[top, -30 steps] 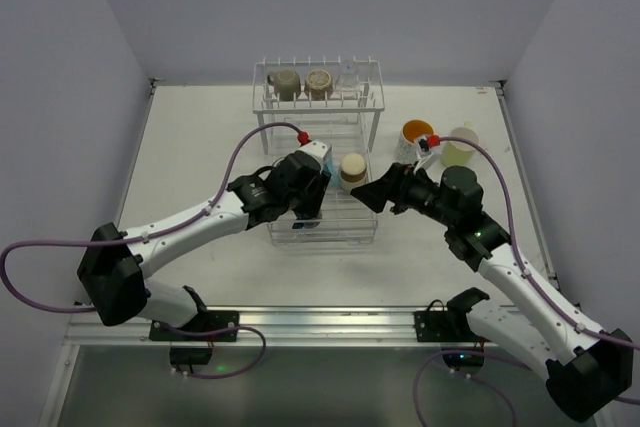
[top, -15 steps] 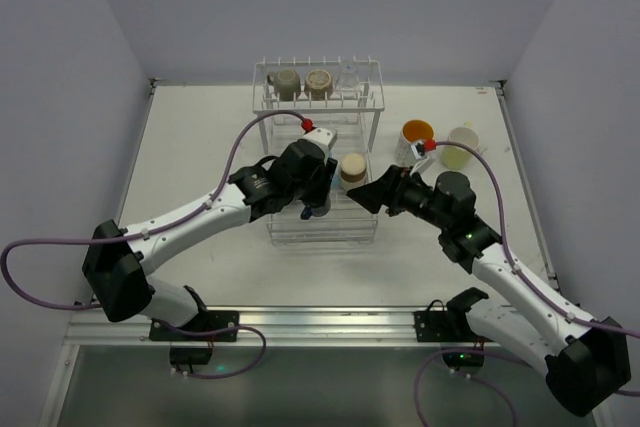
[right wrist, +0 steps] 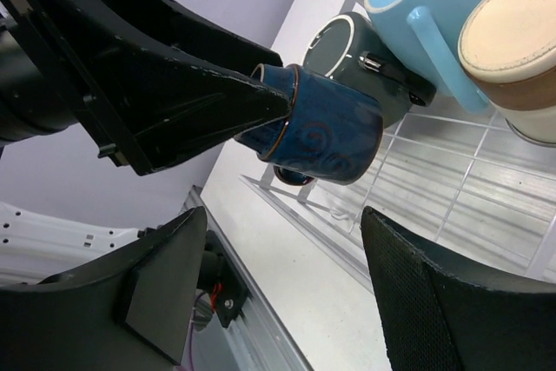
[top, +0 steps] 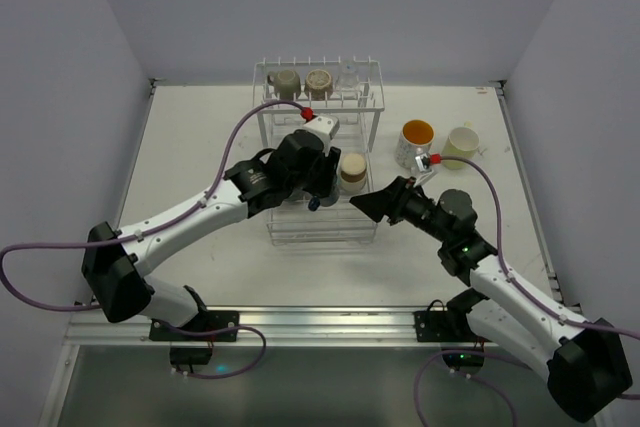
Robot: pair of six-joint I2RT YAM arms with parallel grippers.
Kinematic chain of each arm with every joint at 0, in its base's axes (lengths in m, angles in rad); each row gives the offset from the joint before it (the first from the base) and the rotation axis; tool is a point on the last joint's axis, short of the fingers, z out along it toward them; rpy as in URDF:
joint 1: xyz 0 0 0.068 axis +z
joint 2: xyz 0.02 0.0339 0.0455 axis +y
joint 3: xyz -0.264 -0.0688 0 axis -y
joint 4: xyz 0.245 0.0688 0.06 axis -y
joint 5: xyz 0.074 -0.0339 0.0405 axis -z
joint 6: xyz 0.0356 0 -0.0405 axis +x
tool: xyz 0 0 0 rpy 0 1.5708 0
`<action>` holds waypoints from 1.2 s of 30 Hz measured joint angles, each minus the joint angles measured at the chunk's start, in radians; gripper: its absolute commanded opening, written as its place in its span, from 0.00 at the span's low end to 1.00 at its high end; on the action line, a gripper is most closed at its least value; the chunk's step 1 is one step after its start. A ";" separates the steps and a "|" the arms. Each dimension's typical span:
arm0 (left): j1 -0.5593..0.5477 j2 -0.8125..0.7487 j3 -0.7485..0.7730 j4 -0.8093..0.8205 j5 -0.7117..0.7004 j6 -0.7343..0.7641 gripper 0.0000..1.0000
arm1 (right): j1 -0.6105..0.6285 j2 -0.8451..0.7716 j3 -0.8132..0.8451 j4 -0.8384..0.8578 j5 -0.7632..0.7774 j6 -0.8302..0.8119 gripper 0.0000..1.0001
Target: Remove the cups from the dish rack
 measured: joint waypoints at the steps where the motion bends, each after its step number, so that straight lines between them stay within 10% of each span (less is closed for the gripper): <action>1: 0.000 -0.002 0.000 0.001 0.005 -0.001 0.00 | 0.000 0.000 -0.010 0.017 -0.001 0.004 0.75; 23: 0.000 -0.160 -0.010 0.115 0.164 -0.107 0.00 | 0.000 0.120 -0.077 0.438 -0.124 0.149 0.78; 36: 0.006 -0.265 -0.135 0.307 0.315 -0.258 0.00 | 0.000 0.071 -0.103 0.682 -0.161 0.246 0.59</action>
